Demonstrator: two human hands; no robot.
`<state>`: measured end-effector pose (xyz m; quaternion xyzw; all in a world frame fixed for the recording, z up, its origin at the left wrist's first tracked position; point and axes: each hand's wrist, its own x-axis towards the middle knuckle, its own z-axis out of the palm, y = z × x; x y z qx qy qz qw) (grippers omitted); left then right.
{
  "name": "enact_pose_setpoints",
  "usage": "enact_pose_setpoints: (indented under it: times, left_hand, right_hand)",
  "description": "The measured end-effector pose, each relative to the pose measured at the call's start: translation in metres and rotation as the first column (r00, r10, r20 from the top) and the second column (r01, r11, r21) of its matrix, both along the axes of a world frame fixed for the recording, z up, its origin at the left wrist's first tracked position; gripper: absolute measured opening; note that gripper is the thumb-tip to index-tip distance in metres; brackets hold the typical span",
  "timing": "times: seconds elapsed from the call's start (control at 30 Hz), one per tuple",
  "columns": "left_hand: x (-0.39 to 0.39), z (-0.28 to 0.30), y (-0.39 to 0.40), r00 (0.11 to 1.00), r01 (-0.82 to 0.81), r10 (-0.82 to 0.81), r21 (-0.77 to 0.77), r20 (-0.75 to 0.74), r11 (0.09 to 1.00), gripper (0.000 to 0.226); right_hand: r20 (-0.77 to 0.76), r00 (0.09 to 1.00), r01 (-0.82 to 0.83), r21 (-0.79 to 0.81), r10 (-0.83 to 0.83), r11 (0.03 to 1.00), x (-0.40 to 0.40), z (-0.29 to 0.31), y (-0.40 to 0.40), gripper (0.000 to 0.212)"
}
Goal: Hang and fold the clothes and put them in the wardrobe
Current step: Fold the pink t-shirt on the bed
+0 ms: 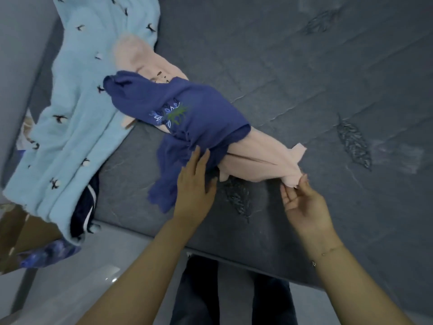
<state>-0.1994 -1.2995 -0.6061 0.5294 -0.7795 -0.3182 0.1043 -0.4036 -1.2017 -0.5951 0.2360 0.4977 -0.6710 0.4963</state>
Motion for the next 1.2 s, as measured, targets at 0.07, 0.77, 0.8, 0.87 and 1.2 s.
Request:
enact_pose_setpoints:
  times: [0.07,0.77,0.8,0.87,1.2]
  left_hand:
    - [-0.031,-0.003,0.007,0.987,0.148,-0.148,0.0,0.056,0.989,0.065]
    - [-0.145,0.008,-0.007,0.562,-0.249,0.786,0.854,-0.257,0.457,0.016]
    - [-0.131,0.015,-0.017,0.497,-0.237,0.83,0.88,-0.255,0.412,0.017]
    - [-0.098,0.031,-0.041,0.394,-0.217,0.883,0.908,-0.254,0.358,0.03]
    - [0.095,0.128,-0.194,-0.085,-0.436,0.82,0.761,-0.567,0.481,0.028]
  right_hand:
    - [0.042,0.998,0.044,-0.029,-0.043,0.999,-0.022,0.005,0.02,0.021]
    - [-0.523,-0.016,-0.4,0.784,0.852,0.474,-0.075,0.002,0.102,0.047]
    - [-0.536,-0.027,-0.466,0.753,0.844,0.464,-0.063,0.005,0.09,0.046]
    - [-0.556,-0.053,-0.527,0.721,0.83,0.45,-0.04,0.009,0.061,0.041]
    - [-0.672,-0.228,-0.655,0.641,0.704,0.4,0.093,0.05,-0.075,0.034]
